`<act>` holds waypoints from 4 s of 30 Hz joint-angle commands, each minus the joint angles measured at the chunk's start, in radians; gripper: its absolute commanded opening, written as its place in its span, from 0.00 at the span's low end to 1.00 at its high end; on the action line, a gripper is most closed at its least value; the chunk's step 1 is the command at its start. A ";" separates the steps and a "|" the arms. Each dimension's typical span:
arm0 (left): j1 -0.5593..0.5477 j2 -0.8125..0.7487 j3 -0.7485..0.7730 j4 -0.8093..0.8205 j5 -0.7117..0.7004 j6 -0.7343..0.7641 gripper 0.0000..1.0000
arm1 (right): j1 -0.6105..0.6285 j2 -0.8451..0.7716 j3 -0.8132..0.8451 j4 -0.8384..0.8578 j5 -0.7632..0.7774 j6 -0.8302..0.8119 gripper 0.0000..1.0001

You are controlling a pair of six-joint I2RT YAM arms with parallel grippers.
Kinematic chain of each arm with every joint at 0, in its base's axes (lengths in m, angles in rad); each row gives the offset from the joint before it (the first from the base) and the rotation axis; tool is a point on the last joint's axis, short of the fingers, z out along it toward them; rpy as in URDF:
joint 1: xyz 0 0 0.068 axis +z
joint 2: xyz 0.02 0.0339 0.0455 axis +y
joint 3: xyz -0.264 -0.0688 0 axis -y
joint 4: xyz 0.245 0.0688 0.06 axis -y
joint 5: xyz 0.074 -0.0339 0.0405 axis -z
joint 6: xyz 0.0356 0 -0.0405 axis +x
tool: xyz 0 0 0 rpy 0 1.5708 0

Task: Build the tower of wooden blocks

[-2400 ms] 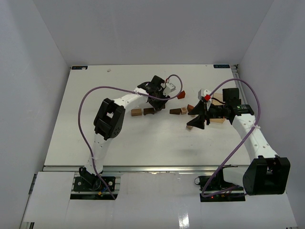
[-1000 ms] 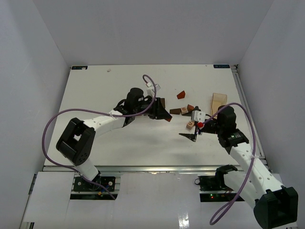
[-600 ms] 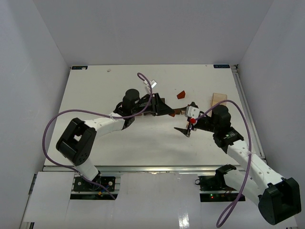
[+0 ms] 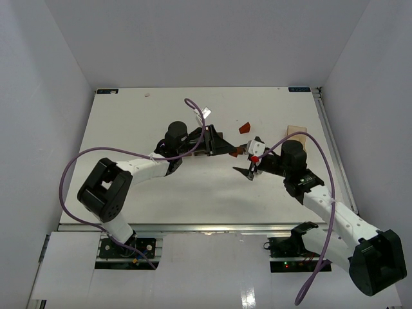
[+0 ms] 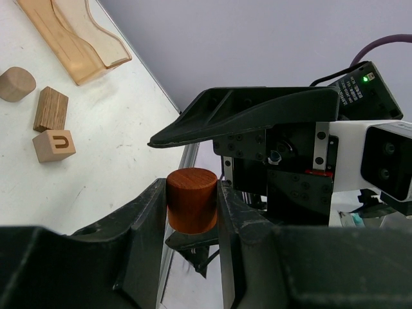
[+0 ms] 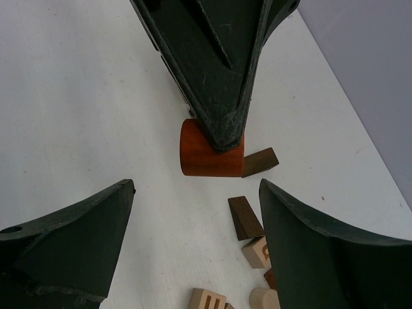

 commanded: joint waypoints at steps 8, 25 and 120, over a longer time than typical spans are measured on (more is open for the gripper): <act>0.001 0.019 0.018 0.034 0.022 -0.011 0.09 | 0.013 0.035 0.117 0.047 0.026 -0.005 0.74; 0.003 0.059 0.079 0.011 0.027 0.000 0.10 | 0.013 0.045 0.122 -0.008 0.002 -0.026 0.58; 0.182 -0.852 -0.263 -0.862 -0.479 0.887 0.98 | -0.093 0.624 0.533 -0.612 0.386 0.121 0.64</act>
